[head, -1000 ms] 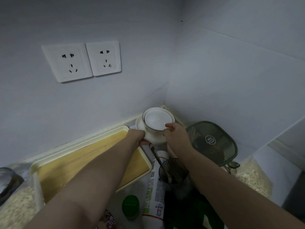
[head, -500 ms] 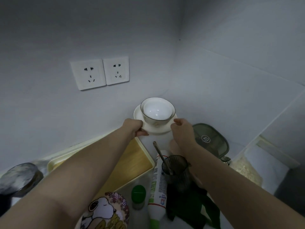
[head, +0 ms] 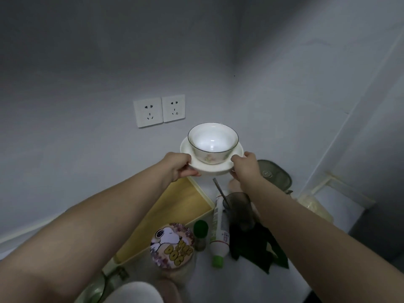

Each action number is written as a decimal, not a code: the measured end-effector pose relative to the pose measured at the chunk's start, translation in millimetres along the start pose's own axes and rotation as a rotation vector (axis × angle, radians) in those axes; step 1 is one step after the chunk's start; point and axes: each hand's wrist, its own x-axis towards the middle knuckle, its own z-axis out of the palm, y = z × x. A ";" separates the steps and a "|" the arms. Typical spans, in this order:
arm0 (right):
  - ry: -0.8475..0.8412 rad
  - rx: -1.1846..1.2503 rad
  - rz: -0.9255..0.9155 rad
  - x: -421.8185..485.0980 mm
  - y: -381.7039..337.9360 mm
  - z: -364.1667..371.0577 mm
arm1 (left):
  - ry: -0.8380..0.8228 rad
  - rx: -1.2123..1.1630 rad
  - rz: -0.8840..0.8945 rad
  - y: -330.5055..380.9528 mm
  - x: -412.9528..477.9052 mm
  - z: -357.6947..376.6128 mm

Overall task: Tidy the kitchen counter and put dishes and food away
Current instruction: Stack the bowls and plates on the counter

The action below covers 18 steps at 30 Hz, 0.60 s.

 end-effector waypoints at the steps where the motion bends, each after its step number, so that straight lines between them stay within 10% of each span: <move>1: -0.016 0.046 0.021 -11.8 2.1 -0.1 | 0.004 0.004 0.001 -4.0 -12.7 -6.5; 18: -0.169 0.282 0.198 -190.0 60.7 3.7 | -0.022 -0.056 0.028 -100.1 -174.6 -100.6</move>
